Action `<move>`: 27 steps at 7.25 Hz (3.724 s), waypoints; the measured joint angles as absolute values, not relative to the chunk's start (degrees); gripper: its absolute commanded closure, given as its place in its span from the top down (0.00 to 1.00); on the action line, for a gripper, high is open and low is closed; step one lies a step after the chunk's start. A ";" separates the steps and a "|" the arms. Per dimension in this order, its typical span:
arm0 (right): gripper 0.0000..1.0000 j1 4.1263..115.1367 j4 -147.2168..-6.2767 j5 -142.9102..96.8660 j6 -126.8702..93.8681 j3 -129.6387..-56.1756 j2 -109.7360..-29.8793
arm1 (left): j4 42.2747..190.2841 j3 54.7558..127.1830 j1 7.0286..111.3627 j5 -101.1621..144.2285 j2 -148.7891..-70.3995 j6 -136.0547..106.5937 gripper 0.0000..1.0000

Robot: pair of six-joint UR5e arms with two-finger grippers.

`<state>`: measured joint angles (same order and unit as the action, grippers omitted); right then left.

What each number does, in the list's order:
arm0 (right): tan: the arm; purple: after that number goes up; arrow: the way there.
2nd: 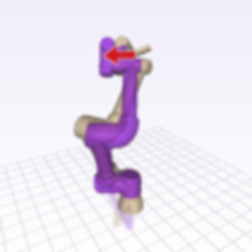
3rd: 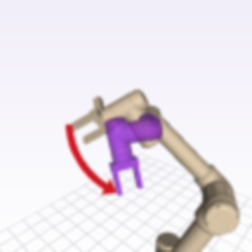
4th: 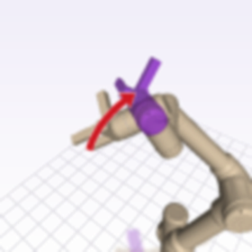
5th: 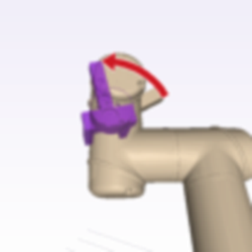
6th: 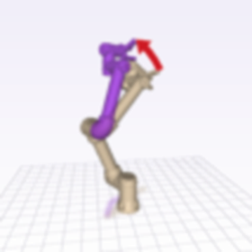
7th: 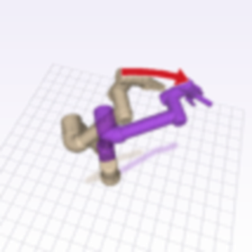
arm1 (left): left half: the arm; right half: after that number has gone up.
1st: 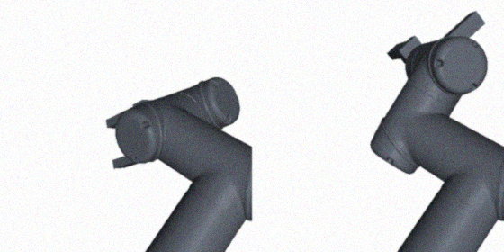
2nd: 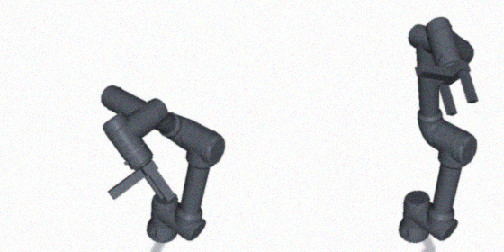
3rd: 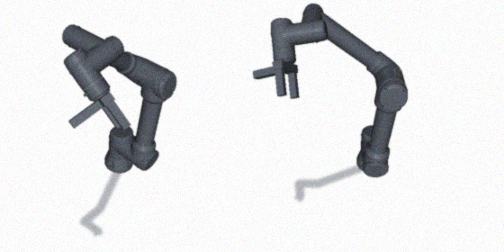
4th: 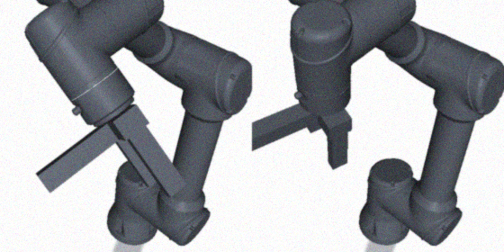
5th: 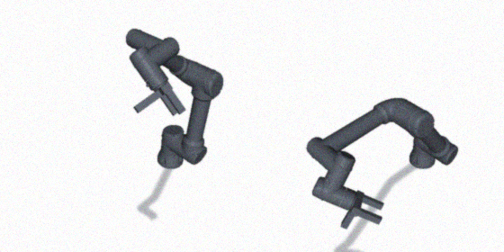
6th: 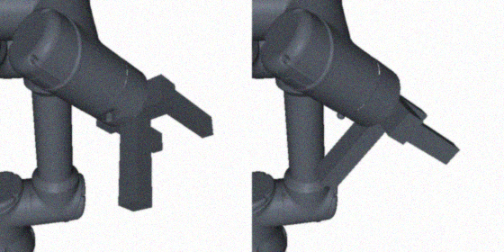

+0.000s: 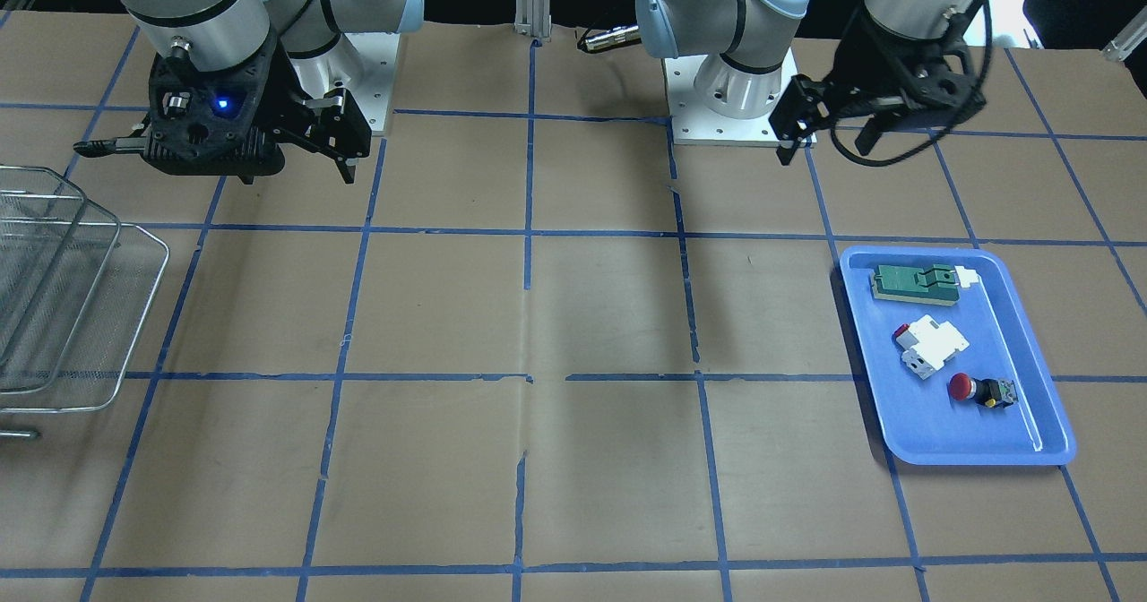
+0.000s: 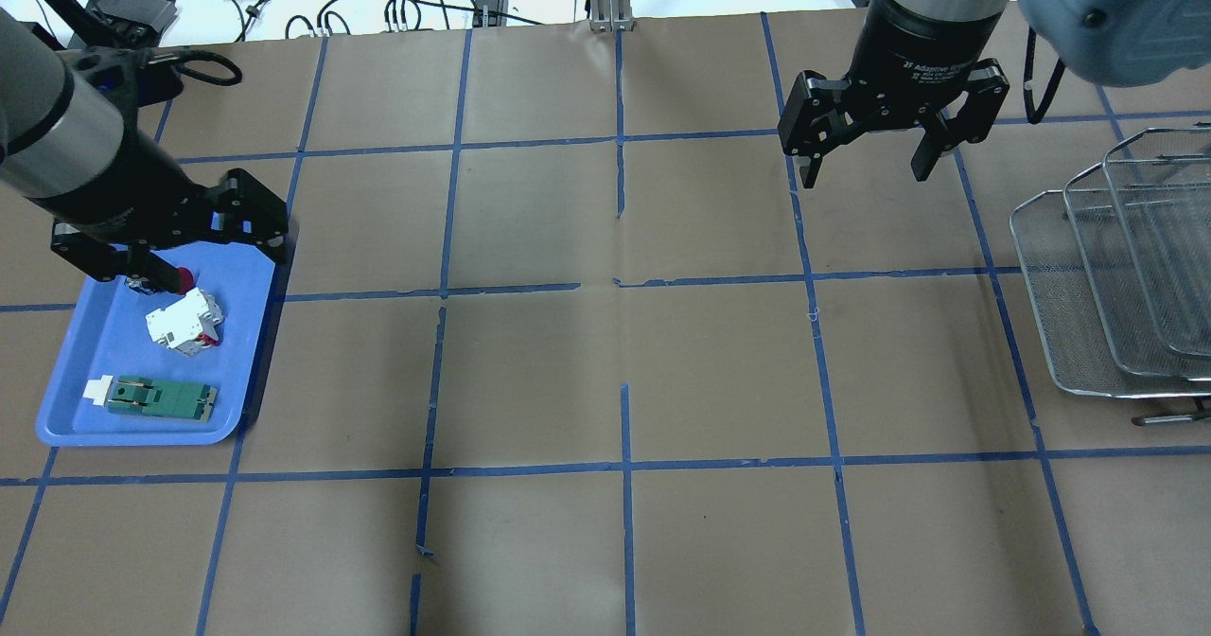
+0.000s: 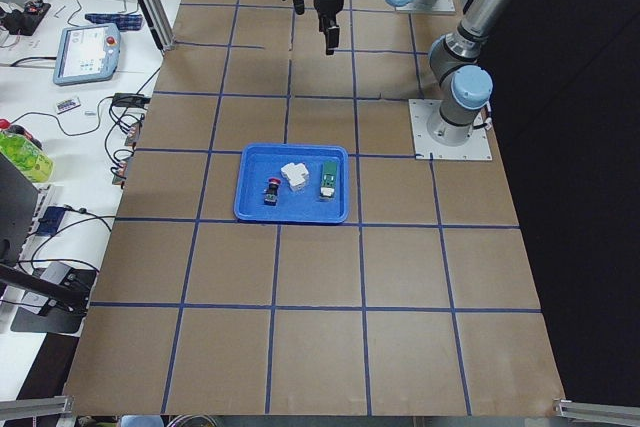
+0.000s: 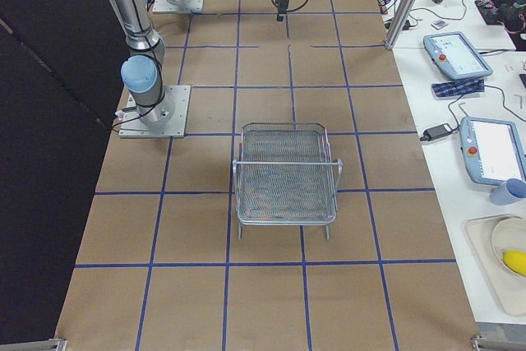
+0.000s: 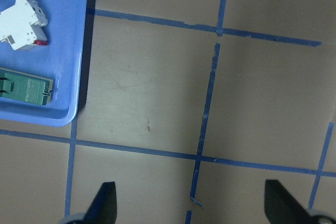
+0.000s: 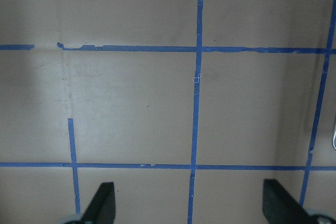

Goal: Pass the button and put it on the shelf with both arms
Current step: 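Move the left gripper over the red push button in the blue tray, then lower the left gripper and close it on the red push button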

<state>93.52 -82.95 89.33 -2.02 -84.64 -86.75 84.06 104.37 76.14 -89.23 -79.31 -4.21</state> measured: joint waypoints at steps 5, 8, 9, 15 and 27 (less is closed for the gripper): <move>1.00 93.51 -82.89 89.36 -2.02 -84.64 -86.74 | 66.41 109.92 61.45 -90.01 -88.85 -24.90 1.00; 1.00 93.52 -82.88 89.33 -2.02 -84.64 -86.74 | 61.54 106.96 57.05 -90.15 -97.51 -34.42 1.00; 1.00 93.51 -82.88 89.32 -2.02 -84.64 -86.75 | 59.92 105.18 56.58 -90.17 -100.39 -37.69 1.00; 1.00 93.52 -82.93 89.30 -2.02 -84.64 -86.75 | 58.83 94.83 53.13 -90.19 -116.86 -45.38 1.00; 1.00 93.24 -82.76 89.49 -1.80 -84.38 -87.04 | 58.91 92.29 52.21 -88.71 -122.41 -49.96 0.00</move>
<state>93.24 -82.76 89.49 -1.80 -84.38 -87.04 58.91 92.29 52.21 -88.71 -122.41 -49.96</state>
